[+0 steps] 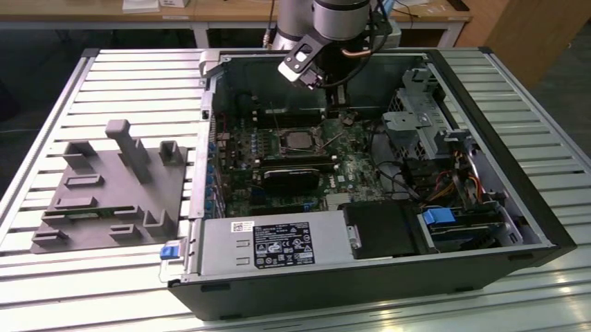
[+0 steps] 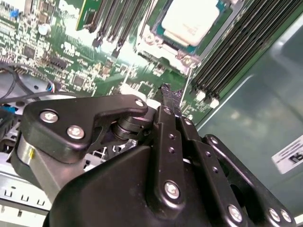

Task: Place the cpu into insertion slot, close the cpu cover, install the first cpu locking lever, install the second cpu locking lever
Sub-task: 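Close the cpu cover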

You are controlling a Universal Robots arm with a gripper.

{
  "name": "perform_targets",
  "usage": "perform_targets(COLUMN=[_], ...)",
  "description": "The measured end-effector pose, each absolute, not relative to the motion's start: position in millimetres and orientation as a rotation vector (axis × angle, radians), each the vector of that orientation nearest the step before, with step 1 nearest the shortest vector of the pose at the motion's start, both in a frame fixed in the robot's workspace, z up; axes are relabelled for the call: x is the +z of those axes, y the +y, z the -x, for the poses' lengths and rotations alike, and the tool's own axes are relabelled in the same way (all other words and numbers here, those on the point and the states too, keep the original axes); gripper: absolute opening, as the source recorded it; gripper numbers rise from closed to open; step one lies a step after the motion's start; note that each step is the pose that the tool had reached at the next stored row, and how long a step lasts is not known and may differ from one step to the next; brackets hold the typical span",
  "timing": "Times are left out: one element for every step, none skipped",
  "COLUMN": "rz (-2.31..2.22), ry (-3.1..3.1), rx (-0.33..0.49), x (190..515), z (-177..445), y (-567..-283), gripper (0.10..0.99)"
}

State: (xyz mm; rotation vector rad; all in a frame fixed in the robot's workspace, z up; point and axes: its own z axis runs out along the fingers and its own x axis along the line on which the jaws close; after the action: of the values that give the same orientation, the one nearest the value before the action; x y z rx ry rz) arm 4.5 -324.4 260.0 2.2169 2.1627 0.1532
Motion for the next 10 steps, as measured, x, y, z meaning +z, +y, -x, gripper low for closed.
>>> perform_targets(rz=[-2.217, -2.217, -2.217, -2.217, -2.217, -2.217, -2.217, -2.217, -2.217, -2.217], ry=[2.163, 2.163, 2.163, 2.163, 2.163, 2.163, 2.163, 2.163, 2.163, 2.163], rx=[0.153, 0.153, 0.153, 0.153, 0.153, 0.153, 0.153, 0.153, 0.153, 0.153], x=[260, 260, 260, 260, 260, 260, 260, 260, 260, 260], z=[-6, -9, -11, -13, -15, -17, -19, -21, -23, -25], y=[-324, -324, -324, -324, -324, -324, -324, -324, -324, -324], gripper=[0.106, 0.106, 0.106, 0.106, 0.106, 0.106, 0.106, 0.106, 0.106, 0.106])
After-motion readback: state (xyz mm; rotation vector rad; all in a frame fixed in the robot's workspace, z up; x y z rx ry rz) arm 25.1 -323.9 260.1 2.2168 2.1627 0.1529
